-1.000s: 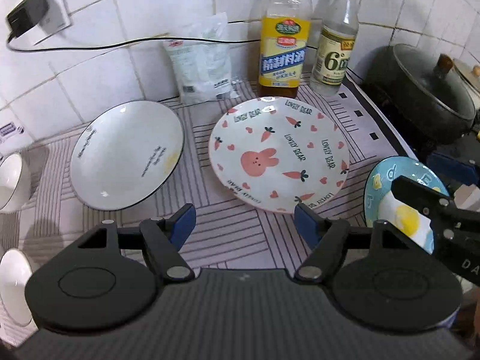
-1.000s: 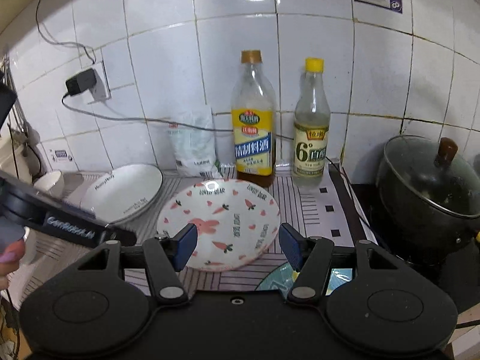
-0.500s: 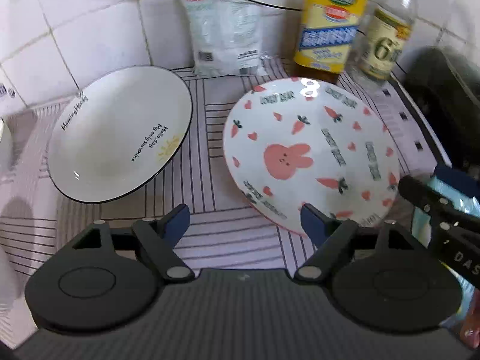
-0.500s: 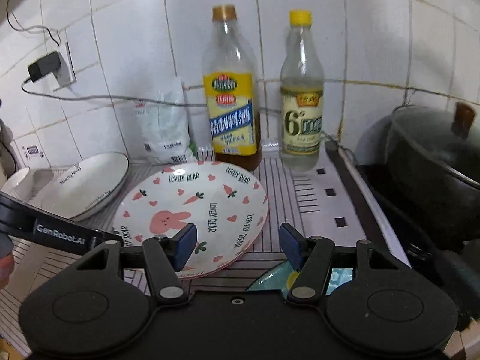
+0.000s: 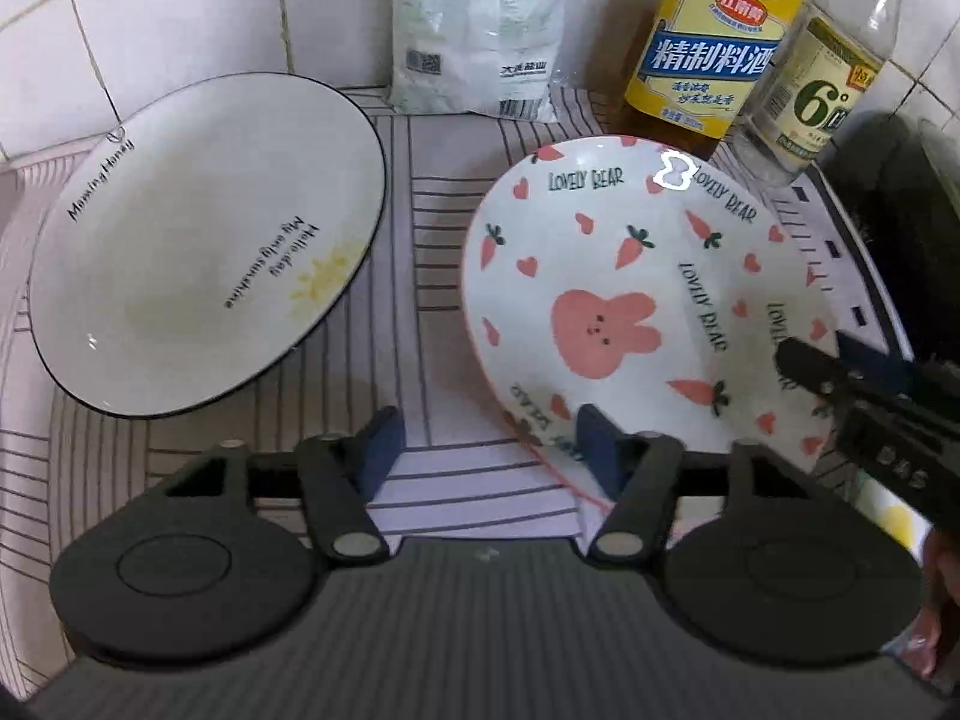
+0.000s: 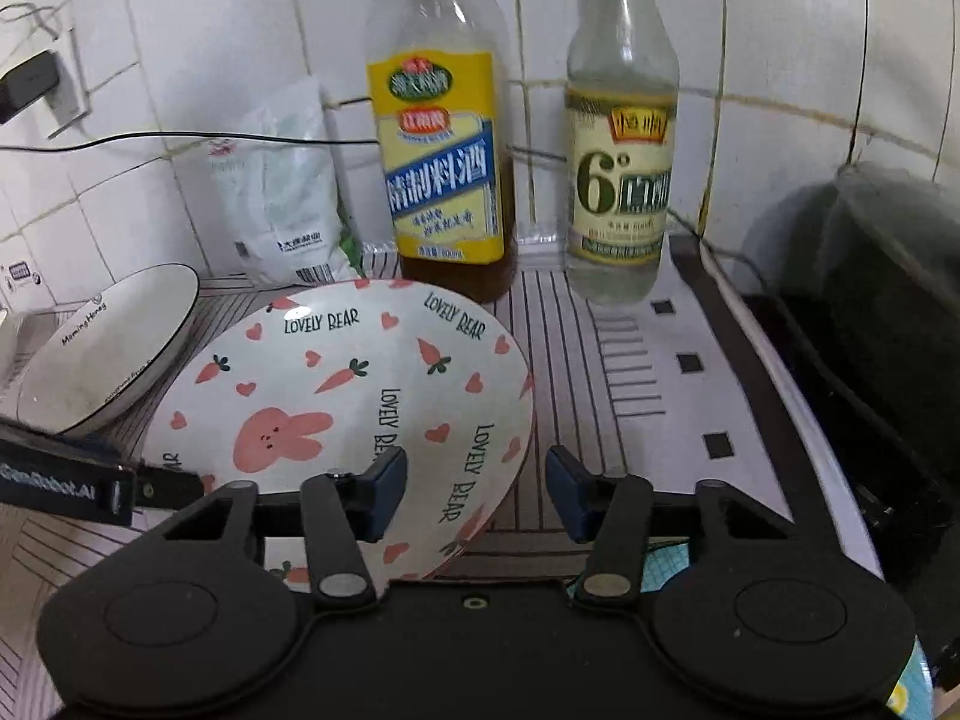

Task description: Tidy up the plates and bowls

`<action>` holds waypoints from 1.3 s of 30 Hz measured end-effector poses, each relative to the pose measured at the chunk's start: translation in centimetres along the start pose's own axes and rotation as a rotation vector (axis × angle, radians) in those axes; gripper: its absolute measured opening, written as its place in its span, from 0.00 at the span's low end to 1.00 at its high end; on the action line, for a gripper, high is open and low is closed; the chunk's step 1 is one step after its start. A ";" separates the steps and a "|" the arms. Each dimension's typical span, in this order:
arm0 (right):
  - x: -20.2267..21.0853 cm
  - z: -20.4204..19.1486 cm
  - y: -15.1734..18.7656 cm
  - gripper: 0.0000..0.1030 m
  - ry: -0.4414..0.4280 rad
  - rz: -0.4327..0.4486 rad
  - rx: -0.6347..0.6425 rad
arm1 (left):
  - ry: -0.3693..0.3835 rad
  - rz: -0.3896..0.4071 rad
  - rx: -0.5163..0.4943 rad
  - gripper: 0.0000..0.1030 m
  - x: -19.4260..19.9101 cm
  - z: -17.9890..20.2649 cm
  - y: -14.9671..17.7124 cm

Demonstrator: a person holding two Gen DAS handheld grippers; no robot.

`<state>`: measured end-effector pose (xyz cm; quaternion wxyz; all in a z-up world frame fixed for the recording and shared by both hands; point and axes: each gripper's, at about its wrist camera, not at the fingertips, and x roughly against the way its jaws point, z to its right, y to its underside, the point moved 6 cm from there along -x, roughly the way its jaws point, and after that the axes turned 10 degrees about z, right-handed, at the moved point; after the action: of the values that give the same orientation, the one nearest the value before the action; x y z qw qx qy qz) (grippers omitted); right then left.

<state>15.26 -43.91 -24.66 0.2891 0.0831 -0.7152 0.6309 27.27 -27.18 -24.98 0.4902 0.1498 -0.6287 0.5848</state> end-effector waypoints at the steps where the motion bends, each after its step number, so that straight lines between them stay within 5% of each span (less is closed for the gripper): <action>1: -0.2 0.2 0.0 0.43 -0.007 -0.007 -0.017 | -0.002 -0.002 -0.006 0.54 0.0 0.2 0.0; 7: -1.4 1.1 0.3 0.22 -0.027 -0.053 -0.081 | 0.031 -0.012 0.011 0.39 -0.9 0.5 -0.2; 22: -2.6 1.9 0.7 0.24 -0.160 -0.072 -0.141 | 0.072 0.066 -0.032 0.35 -1.2 1.1 -0.3; 39: -0.7 0.4 0.5 0.25 -0.220 -0.050 -0.063 | 0.089 0.009 -0.061 0.38 1.5 0.4 -0.1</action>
<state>15.46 -44.33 -25.47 0.2270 0.1603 -0.7597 0.5879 26.45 -26.96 -23.71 0.5192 0.1060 -0.6246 0.5737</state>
